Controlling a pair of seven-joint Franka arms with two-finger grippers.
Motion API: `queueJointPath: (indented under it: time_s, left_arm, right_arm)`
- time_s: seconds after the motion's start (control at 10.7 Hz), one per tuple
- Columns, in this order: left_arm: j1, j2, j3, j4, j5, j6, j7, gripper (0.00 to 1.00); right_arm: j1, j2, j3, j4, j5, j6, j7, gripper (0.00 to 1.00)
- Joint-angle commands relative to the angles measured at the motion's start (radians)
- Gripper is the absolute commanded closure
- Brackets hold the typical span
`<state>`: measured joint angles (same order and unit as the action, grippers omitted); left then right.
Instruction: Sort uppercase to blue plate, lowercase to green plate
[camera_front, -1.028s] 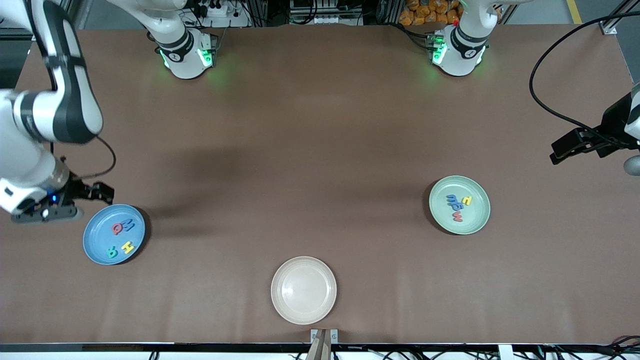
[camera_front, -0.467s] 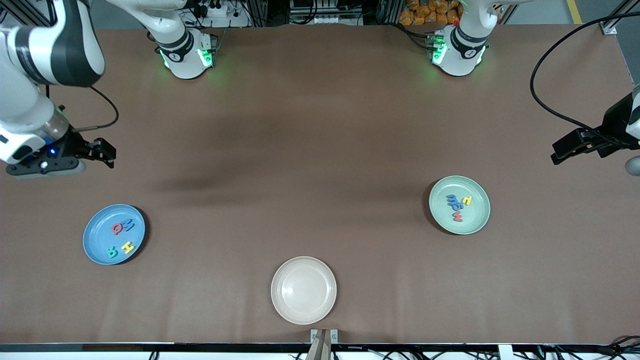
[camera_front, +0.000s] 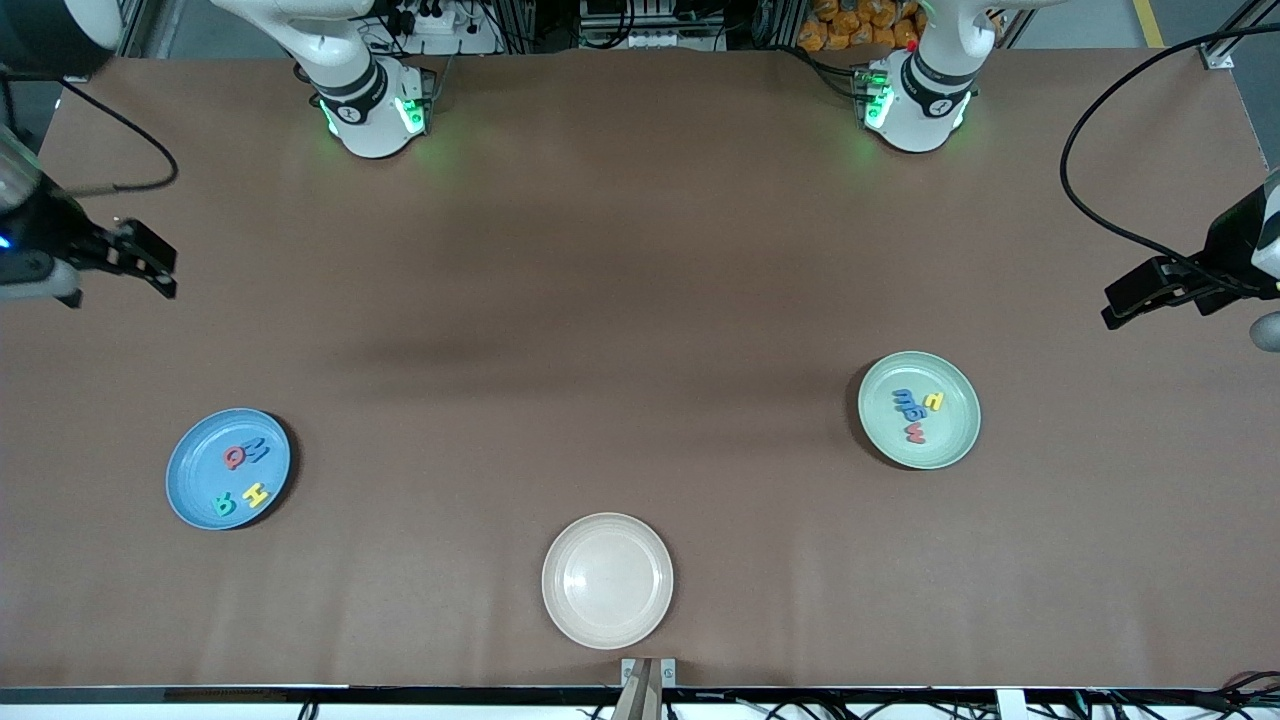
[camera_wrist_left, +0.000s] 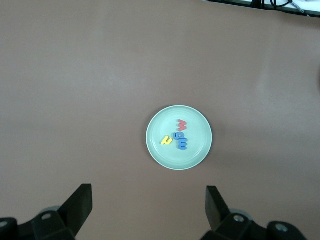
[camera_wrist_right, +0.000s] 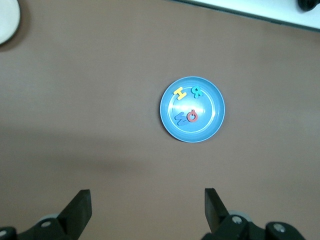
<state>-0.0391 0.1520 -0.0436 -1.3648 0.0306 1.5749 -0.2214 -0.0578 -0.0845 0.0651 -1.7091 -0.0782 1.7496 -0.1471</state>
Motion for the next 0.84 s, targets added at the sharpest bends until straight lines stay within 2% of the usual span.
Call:
queueJointPath:
  time_s: [0.0,0.19,0.47,0.75]
  left_arm:
    - [-0.007,-0.015,0.011,-0.01,-0.026,-0.006,0.002,0.0]
    - [-0.007,-0.015,0.011,-0.01,-0.026,-0.006,0.002,0.0]
    - [-0.008,-0.015,0.011,-0.01,-0.027,-0.006,0.002,0.0]
    - [-0.007,-0.015,0.011,-0.01,-0.027,-0.006,0.002,0.0]
  right_arm:
    - [0.019,0.026,-0.015,0.13,0.024,-0.117,-0.005,0.0]
    - [0.007,0.025,-0.018,0.192,0.121,-0.177,-0.002,0.0]
    - [0.013,0.025,-0.048,0.206,0.124,-0.226,0.056,0.0]
    - [0.009,0.022,-0.05,0.203,0.109,-0.231,0.061,0.0]
